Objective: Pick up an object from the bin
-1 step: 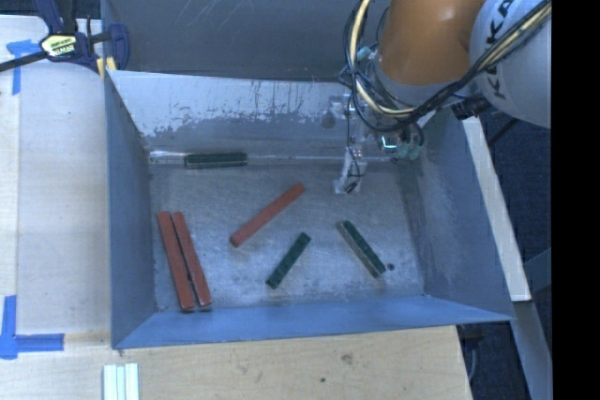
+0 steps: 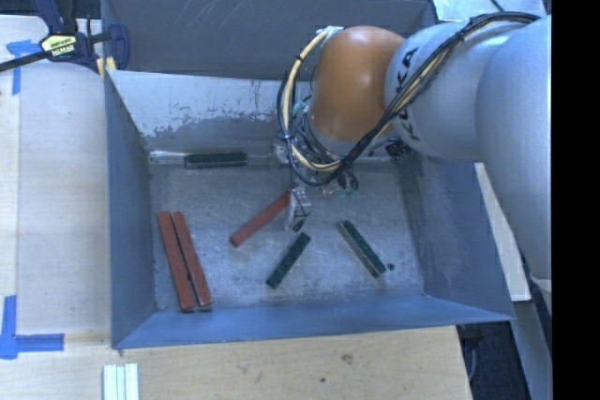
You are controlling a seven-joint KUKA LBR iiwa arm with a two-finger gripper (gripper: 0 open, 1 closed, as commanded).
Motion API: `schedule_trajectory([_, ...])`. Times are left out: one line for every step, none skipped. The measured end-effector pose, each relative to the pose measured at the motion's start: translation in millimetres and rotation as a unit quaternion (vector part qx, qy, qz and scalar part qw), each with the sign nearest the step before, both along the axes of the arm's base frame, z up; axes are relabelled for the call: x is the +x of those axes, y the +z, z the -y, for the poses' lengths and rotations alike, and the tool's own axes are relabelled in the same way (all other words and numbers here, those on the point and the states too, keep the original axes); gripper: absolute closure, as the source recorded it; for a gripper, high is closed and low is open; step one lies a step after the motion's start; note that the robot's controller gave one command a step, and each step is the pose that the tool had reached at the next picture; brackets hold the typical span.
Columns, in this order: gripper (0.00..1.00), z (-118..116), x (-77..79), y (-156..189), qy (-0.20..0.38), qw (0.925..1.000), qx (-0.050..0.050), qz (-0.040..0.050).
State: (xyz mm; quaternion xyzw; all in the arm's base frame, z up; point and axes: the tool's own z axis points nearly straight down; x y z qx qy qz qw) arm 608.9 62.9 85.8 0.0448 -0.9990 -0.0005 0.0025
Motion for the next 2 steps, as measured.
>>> schedule_trajectory([0.0, -17, -23.2, 2, 0.071, 0.9975, 0.0, 0.0031])
schedule_trajectory([0.0, -22, -14.1, -16, 0.209, 0.9778, 0.0, 0.0053])
